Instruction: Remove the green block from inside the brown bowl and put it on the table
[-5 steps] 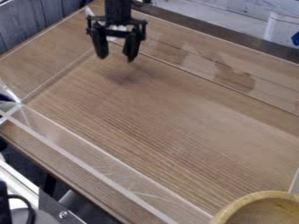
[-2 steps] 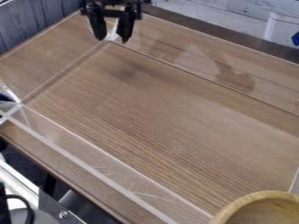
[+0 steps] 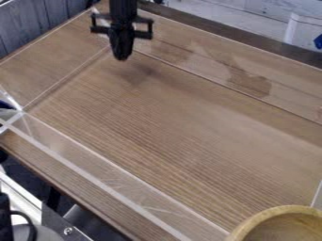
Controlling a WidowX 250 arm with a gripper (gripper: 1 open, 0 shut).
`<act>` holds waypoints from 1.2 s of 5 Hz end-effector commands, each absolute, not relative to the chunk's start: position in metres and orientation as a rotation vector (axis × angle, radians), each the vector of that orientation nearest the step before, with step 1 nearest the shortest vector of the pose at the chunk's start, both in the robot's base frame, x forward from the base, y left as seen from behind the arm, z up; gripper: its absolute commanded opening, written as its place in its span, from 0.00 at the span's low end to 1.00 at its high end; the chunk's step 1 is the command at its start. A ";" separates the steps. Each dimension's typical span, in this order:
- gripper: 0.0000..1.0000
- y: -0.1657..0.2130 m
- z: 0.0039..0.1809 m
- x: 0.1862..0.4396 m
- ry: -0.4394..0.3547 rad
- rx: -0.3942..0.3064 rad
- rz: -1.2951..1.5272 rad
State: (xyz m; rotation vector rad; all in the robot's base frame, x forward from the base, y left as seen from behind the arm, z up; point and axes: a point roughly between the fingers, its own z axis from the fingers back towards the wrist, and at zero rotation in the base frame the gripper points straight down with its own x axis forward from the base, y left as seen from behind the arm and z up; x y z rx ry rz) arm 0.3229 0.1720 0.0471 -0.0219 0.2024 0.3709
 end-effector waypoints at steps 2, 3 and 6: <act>0.00 0.182 0.043 0.329 0.157 -0.004 0.373; 0.00 0.181 0.038 0.329 0.164 -0.002 0.371; 1.00 0.178 0.049 0.327 0.158 -0.012 0.361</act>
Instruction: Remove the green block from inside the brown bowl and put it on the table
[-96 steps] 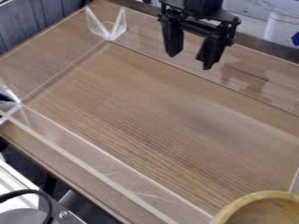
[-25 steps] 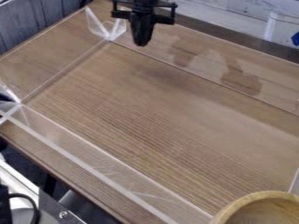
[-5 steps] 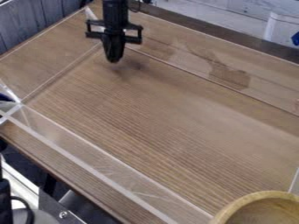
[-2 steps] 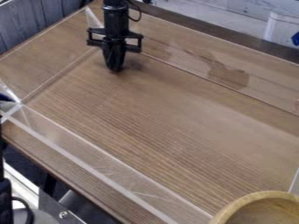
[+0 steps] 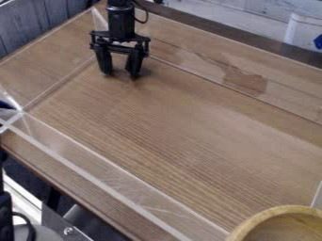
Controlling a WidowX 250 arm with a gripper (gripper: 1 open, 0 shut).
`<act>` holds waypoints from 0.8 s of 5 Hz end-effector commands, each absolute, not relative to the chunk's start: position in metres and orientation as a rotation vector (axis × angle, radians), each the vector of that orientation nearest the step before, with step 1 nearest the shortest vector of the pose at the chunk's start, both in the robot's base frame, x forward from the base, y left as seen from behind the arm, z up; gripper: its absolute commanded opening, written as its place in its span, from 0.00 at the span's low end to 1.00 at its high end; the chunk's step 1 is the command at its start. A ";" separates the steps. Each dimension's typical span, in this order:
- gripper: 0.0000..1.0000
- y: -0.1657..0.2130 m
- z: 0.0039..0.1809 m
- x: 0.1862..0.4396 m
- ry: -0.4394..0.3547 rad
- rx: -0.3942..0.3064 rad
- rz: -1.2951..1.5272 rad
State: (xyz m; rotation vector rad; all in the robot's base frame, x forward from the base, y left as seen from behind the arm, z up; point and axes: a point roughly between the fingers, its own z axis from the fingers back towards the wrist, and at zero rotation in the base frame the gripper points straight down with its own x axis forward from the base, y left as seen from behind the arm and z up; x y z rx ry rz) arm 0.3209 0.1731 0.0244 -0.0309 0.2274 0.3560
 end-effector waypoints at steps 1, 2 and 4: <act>1.00 0.174 0.077 0.326 0.114 -0.030 0.350; 1.00 0.171 0.110 0.325 0.058 -0.044 0.339; 1.00 0.171 0.126 0.325 0.027 -0.046 0.335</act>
